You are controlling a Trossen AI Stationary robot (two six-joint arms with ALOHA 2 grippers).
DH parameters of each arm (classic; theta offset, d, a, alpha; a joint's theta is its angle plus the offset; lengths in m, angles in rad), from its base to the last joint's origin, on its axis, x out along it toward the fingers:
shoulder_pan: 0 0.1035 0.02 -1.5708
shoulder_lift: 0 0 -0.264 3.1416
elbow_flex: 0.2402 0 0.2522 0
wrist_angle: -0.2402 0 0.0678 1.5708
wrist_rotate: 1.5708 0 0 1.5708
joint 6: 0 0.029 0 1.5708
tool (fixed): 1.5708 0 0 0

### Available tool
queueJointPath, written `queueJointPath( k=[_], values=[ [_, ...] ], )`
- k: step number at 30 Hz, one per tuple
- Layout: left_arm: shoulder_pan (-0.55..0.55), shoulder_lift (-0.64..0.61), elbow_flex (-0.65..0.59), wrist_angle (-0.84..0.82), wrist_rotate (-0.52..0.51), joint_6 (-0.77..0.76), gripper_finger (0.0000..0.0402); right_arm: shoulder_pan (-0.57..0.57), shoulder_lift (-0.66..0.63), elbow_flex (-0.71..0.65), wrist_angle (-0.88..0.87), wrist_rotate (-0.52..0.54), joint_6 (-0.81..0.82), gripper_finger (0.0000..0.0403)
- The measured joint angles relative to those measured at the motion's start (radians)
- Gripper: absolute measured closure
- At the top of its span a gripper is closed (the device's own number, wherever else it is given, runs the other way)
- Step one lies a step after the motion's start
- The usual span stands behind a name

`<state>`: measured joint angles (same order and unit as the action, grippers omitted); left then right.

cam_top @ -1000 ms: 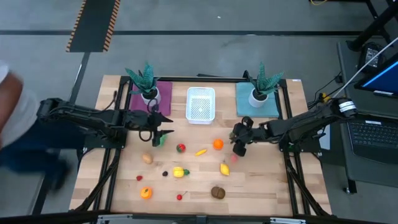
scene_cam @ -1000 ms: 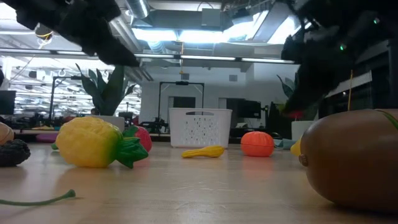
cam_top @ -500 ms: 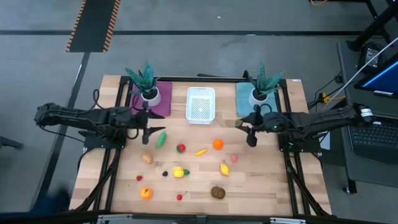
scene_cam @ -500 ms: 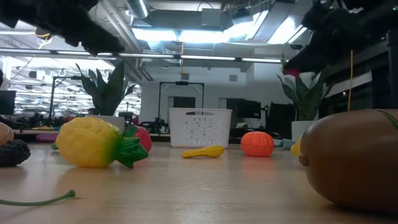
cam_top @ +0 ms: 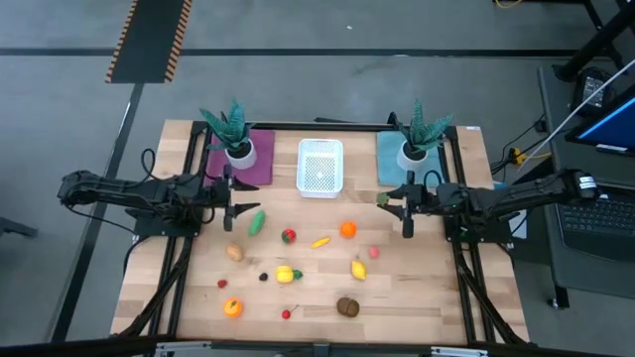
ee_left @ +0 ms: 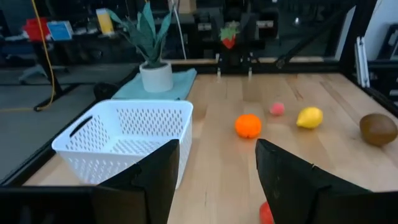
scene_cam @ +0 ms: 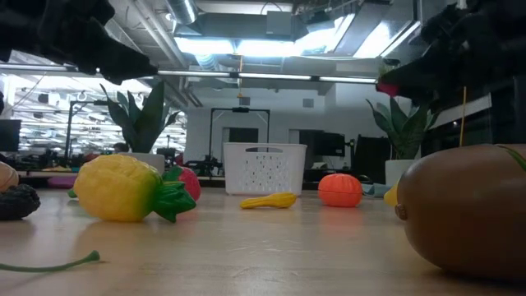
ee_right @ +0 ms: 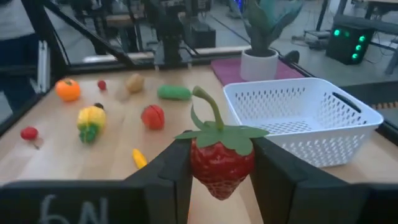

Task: Pick and placing Produce into tupperware
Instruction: Put the right red strawberry into the white bin

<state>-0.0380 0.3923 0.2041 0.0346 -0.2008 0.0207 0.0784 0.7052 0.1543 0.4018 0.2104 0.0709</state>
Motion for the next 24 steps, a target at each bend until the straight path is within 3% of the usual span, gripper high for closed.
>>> queueJointPath(
  k=[8, 11, 15, 24],
  values=[
    [0.0, -0.001, -0.004, 0.027, 0.0, 0.0, 0.0198, 0.0, 0.0, -0.031, 0.094, -0.082, -0.006, 0.0272],
    [0.0, -0.001, -0.004, 0.031, 0.0, 0.0, 0.0198, -0.008, 0.0, -0.031, 0.097, -0.044, -0.009, 0.0272],
    [0.0, 0.0, -0.004, 0.033, -0.066, -0.005, 0.0198, -0.032, 0.0, -0.031, 0.097, 0.086, 0.012, 0.0272],
    [0.0, 0.0, -0.004, 0.033, -0.118, 0.01, 0.0198, -0.098, 0.026, -0.031, 0.105, 0.092, -0.001, 0.0272]
  ],
)
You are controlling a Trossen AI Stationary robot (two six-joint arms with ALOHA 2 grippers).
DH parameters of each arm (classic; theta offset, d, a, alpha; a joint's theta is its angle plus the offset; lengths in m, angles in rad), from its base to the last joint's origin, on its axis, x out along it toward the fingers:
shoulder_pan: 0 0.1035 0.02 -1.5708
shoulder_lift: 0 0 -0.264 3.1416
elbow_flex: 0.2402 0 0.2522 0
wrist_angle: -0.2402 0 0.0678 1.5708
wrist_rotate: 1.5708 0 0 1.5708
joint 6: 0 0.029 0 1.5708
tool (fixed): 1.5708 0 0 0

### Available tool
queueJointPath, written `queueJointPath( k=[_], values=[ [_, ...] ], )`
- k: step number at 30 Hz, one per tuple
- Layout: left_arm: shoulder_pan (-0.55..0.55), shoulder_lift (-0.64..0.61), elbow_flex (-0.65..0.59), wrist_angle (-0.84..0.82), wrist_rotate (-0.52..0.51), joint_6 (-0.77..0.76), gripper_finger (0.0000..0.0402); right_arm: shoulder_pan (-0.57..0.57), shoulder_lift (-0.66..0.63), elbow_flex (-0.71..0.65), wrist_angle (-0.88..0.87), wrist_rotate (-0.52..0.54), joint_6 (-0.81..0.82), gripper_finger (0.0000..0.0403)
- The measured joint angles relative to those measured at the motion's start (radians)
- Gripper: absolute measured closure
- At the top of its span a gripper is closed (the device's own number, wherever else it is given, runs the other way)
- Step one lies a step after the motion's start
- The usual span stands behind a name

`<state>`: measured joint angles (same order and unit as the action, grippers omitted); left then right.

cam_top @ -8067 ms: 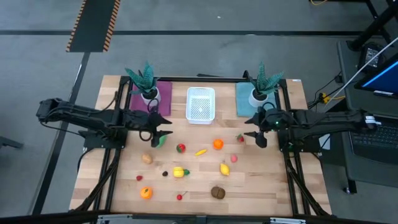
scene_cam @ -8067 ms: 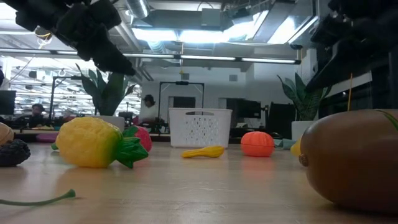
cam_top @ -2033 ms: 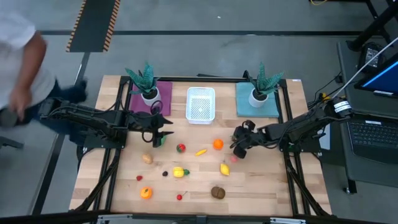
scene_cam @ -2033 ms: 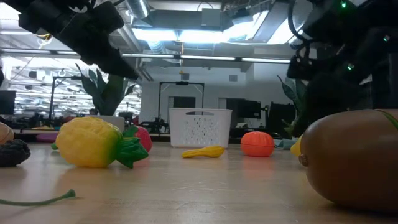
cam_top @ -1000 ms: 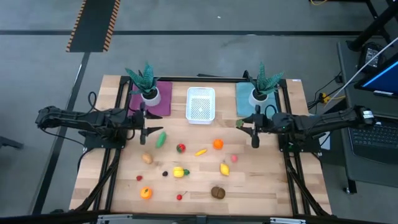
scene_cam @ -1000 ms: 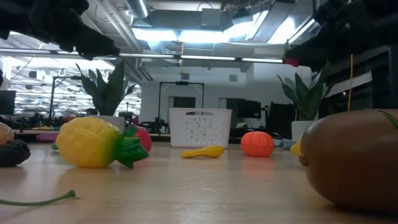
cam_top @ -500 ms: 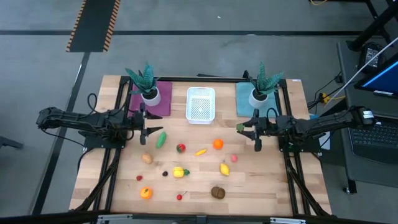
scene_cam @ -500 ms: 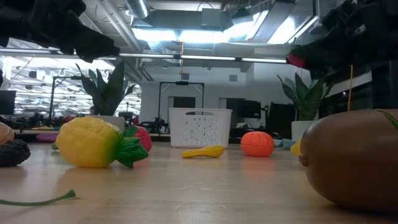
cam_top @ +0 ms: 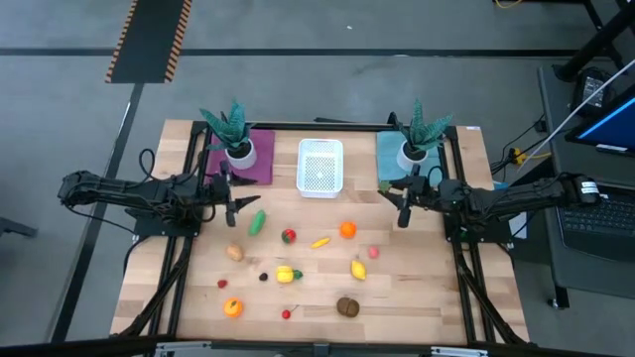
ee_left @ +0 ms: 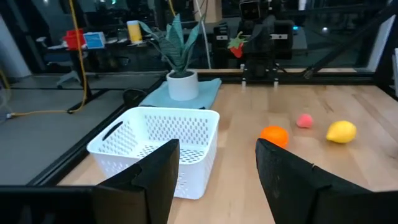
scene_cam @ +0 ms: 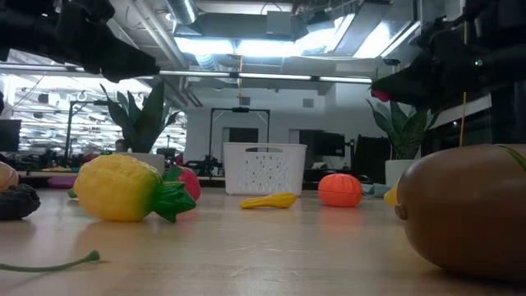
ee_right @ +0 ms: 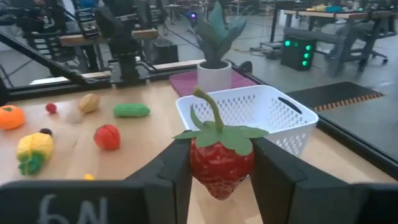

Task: Pick and placing Produce into tupperware
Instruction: Put the right red strawberry into the white bin

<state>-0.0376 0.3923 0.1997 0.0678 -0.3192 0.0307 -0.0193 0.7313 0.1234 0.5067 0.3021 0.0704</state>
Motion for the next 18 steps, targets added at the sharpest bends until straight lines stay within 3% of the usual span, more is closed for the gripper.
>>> queueJointPath(
  k=[8, 18],
  values=[
    [0.056, 0.005, -0.001, 0.027, -0.023, 0.007, 0.0198, -0.101, 0.155, 0.038, 0.124, -0.078, -0.024, 0.0272],
    [0.156, 0.07, -0.001, 0.087, 0.073, 0.058, 0.0198, -0.219, 0.45, 0.219, 0.21, -0.161, -0.067, 0.0272]
  ],
)
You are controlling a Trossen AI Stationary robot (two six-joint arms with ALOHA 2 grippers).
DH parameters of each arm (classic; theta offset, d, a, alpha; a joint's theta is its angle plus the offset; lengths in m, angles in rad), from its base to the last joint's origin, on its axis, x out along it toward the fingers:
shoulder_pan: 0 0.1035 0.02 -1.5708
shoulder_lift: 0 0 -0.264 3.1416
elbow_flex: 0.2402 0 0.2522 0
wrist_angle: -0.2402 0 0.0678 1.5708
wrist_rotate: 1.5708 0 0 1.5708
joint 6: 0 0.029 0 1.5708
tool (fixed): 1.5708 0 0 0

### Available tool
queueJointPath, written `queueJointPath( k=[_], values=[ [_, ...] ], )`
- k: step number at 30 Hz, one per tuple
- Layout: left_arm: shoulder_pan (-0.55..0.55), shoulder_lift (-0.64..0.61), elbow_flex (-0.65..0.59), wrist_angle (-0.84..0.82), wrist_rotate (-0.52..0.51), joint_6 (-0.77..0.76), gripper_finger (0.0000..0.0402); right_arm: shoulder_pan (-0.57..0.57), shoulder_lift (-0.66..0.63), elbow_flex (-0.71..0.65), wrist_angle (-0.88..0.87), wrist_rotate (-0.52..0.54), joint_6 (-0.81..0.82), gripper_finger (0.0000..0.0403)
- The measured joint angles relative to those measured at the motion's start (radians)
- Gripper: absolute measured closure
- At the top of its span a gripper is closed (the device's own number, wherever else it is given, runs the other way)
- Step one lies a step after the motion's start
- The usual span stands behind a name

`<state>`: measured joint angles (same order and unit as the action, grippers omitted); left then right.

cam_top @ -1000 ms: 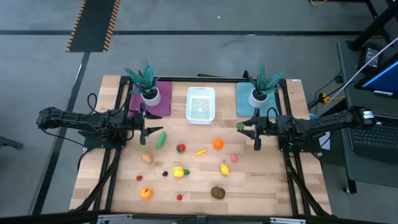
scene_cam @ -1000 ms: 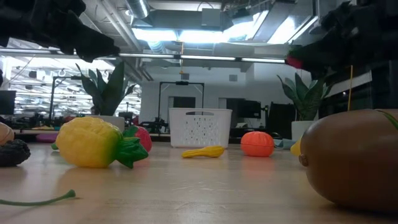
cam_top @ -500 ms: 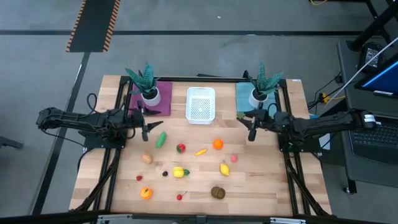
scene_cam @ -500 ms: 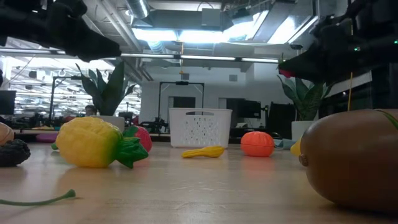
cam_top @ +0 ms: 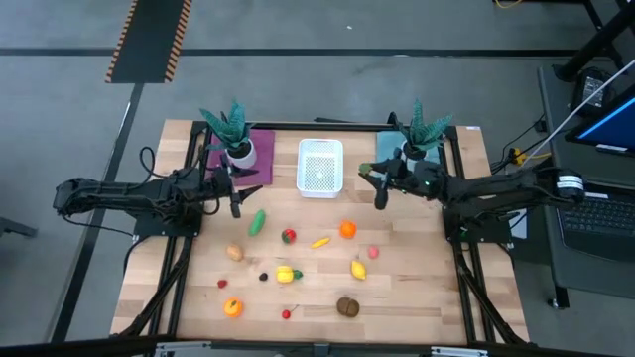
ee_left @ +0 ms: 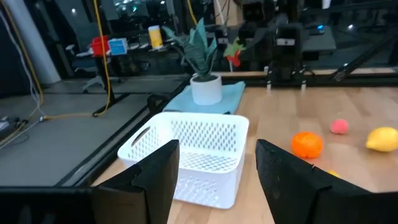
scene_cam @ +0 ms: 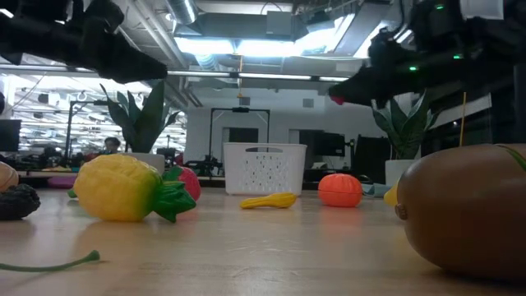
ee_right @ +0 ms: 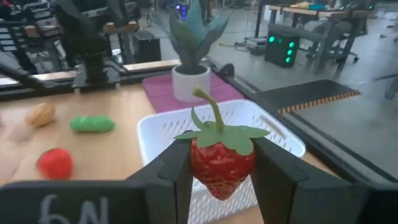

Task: Pick and placing Produce into tupperware
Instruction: Put the right red strawberry into the white bin

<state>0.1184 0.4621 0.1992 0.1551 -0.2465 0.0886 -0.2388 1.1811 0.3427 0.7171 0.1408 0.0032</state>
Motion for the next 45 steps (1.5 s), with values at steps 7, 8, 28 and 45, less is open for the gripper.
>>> queueJointPath(
  k=[7, 8, 28, 45],
  values=[
    [0.07, 0.067, 0.0, 0.075, 0.111, 0.0, 0.0198, -0.066, 0.189, 0.147, 0.028, -0.119, -0.013, 0.0272],
    [0.079, 0.077, 0.0, 0.084, 0.128, 0.0, 0.0198, -0.073, 0.215, 0.169, 0.028, -0.119, -0.016, 0.0272],
    [0.119, 0.14, 0.0, 0.1, 0.166, -0.028, 0.0198, -0.143, 0.461, 0.484, -0.195, -0.248, -0.054, 0.0272],
    [0.119, 0.14, 0.0, 0.085, 0.165, -0.028, 0.0198, -0.143, 0.461, 0.707, -0.728, -0.3, -0.109, 0.0272]
  ],
)
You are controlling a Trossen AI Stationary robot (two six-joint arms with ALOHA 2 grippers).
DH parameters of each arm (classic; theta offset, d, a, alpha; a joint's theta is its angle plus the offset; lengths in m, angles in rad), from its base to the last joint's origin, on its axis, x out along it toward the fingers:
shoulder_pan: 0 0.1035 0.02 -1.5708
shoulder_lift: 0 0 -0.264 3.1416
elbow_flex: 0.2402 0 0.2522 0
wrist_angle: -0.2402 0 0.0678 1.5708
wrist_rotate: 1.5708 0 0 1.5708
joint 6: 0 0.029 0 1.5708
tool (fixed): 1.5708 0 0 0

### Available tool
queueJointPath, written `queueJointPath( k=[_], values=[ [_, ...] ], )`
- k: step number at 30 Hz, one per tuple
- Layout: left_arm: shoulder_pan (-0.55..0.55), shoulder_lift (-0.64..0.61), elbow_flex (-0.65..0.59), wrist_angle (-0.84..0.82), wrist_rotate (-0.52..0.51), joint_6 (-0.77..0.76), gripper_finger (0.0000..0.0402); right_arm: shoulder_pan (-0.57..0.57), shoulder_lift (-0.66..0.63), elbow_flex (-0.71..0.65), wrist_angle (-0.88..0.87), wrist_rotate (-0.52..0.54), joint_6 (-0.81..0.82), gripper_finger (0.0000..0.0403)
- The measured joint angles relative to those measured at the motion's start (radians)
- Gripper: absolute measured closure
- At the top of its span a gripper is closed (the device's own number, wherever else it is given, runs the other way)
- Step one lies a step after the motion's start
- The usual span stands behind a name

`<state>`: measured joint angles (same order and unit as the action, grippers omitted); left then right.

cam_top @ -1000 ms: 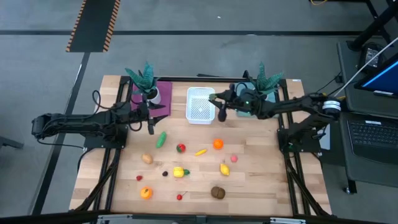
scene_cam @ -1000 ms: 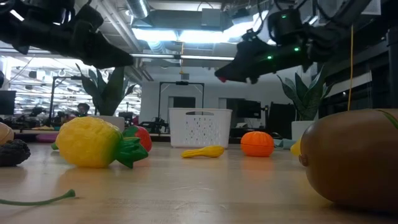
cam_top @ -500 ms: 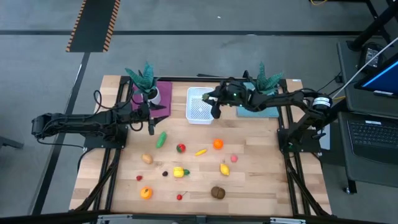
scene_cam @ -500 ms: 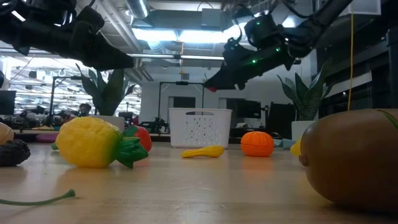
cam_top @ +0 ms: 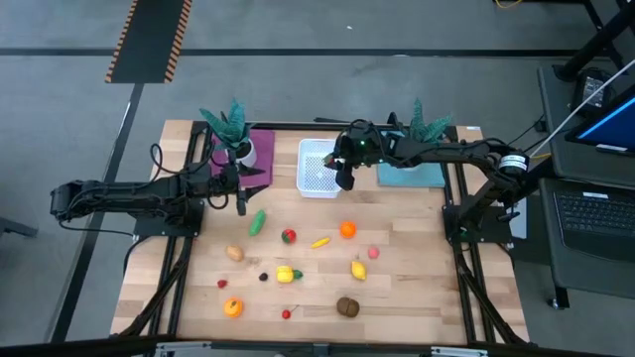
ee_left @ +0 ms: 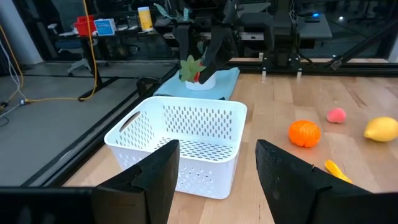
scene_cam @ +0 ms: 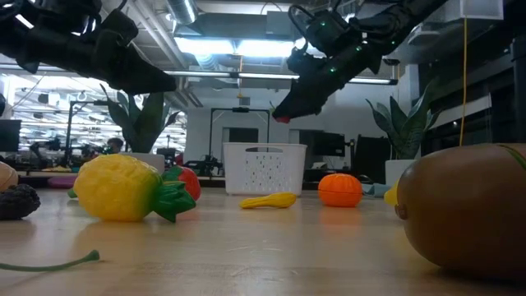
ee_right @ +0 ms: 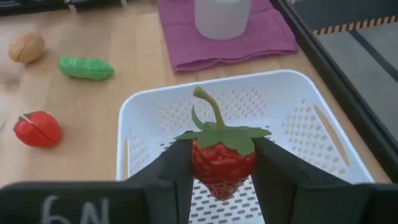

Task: Pick and placing Produce into tupperware
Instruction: Put the right red strawberry into the white bin

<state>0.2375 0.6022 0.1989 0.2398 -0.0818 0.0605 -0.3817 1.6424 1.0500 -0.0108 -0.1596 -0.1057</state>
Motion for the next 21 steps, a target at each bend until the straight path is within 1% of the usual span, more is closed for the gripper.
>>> queueJointPath(
  k=[6, 14, 21],
  values=[
    [0.0, 0.0, 0.0, 0.0, 0.0, 0.0, 0.0198, -0.006, 0.009, 0.0, 0.044, 0.0, -0.026, 0.0272],
    [0.0, 0.0, 0.0, -0.006, -0.001, 0.0, 0.0198, -0.056, 0.144, 0.0, 0.162, 0.0, -0.029, 0.0272],
    [0.0, 0.0, 0.0, -0.007, -0.002, 0.001, 0.0198, -0.124, 0.198, 0.0, 0.201, 0.002, 0.027, 0.0272]
  ],
)
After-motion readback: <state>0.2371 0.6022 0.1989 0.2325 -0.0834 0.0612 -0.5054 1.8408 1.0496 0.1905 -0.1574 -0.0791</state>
